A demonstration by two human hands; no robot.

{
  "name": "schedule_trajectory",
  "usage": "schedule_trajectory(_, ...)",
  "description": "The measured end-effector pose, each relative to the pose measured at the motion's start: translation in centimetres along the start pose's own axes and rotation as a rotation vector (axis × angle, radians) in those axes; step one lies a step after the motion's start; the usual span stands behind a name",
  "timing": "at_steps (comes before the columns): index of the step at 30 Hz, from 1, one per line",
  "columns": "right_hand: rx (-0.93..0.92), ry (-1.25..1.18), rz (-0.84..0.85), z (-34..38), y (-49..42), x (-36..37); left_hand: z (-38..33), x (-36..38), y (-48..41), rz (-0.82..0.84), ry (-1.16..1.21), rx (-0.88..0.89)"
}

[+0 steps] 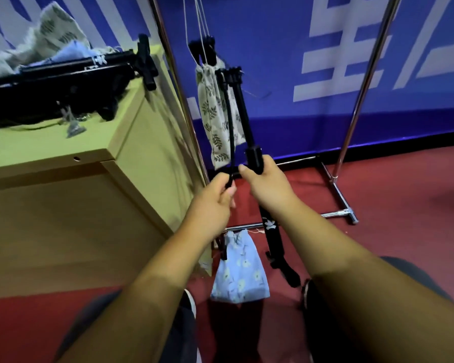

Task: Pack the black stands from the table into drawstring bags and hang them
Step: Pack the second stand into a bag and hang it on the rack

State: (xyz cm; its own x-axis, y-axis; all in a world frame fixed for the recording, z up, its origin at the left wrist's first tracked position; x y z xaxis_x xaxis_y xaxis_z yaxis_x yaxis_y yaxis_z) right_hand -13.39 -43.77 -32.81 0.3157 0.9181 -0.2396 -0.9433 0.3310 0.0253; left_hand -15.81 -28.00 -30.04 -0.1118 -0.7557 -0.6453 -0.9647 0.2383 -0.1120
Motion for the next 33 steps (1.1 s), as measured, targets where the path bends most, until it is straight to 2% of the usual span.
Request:
schedule_trajectory(5, 0.083, -0.016, 0.134, -1.6, -1.6, 2.5, 4.1, 1.2, -0.2, 0.092, 0.047, -0.114)
schedule_trajectory(8, 0.106, -0.025, 0.114, -1.5, -2.1, 2.9, 4.4, 2.2, -1.2, 0.164, 0.053, -0.135)
schedule_trajectory(14, 0.278, -0.327, 0.102, -1.4, -3.6, 3.3, 4.5, 3.4, -2.6, 0.265, 0.150, -0.158)
schedule_trajectory(19, 0.257, -0.249, 0.086, -1.8, -4.6, 3.3, 5.5, 3.8, -2.0, 0.327, 0.076, -0.184)
schedule_trajectory(22, 0.239, -0.256, 0.063, -1.8, -5.0, 3.4, 5.8, 3.5, -1.6, 0.353, 0.114, -0.227)
schedule_trajectory(29, 0.220, -0.381, 0.040, -1.2, -5.1, 3.2, 7.9, 3.4, -0.1, 0.460, 0.275, -0.425)
schedule_trajectory(33, 0.257, -0.450, 0.038, -1.4, -4.9, 3.2, 8.1, 3.8, 0.7, 0.508, 0.233, -0.437)
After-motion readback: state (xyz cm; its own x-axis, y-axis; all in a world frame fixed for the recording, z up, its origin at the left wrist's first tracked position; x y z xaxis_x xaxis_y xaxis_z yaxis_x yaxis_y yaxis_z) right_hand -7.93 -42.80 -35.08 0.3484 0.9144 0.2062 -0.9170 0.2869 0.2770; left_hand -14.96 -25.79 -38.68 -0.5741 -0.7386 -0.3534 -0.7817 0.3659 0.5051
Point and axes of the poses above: each hand's wrist, its own y-axis away from the middle knuckle, its own x-axis out of the palm, z = x × y, the point moved 7 cm from there along -y, towards the middle knuckle, and after that the axes turned 3 degrees about -z, right-handed, at the moved point
